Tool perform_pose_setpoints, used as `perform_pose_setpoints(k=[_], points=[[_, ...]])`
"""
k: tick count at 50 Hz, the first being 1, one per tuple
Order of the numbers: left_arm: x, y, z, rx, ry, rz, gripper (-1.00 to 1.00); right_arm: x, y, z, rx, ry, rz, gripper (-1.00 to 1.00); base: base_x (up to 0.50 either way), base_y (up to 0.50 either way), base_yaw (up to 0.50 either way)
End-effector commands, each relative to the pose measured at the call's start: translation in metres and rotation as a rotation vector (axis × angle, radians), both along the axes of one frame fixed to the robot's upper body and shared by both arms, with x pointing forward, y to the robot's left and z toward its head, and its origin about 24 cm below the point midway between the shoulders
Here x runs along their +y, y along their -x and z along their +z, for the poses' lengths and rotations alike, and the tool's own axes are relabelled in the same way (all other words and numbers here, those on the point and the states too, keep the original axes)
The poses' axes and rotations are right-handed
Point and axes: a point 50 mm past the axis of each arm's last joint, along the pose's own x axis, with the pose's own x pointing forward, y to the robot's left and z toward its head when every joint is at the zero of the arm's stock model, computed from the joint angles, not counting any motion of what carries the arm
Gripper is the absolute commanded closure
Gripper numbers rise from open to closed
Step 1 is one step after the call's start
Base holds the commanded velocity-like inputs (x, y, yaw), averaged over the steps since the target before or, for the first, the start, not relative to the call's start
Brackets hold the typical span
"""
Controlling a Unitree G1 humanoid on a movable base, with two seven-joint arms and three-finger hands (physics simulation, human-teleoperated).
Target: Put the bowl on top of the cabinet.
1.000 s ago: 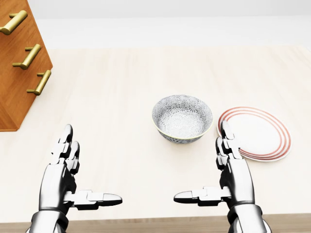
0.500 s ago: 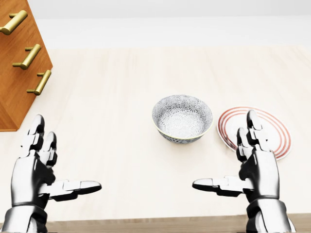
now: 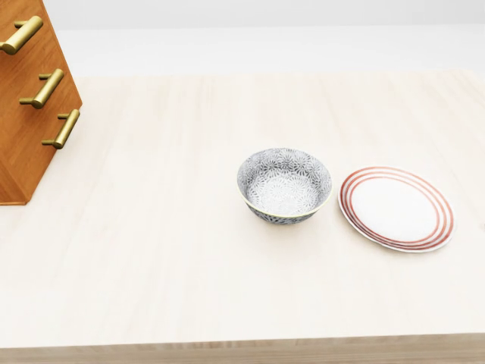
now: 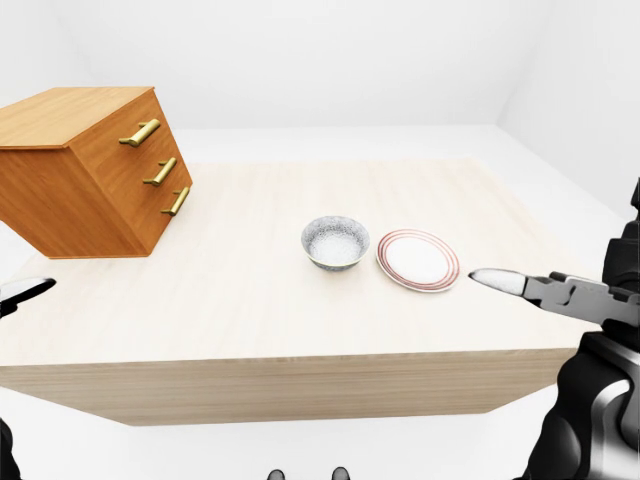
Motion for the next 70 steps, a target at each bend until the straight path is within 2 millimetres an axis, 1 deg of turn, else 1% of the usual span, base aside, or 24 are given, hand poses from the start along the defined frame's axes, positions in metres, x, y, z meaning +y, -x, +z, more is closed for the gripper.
perform_pose_setpoints(k=[1, 62, 63, 70], points=[[0.004, 0.010, 0.012, -0.061, -0.011, 0.021, -1.00, 0.003, 0.013, 0.014, -0.071, 0.059, -0.016, -1.00, 0.00, 0.00, 0.00], [0.004, 0.010, 0.013, -0.064, -0.011, 0.020, -1.00, 0.002, 0.012, 0.012, -0.056, 0.057, -0.019, -1.00, 0.31, 0.00, 0.00], [0.002, 0.011, 0.014, -0.068, -0.013, 0.012, -1.00, 0.016, 0.006, 0.005, 0.015, 0.144, 0.019, -1.00, 0.16, 0.50, 0.00], [0.001, 0.010, 0.012, -0.062, -0.014, 0.010, -1.00, 0.018, 0.005, 0.005, 0.022, 0.172, 0.010, -1.00, 0.16, 0.50, 0.00]])
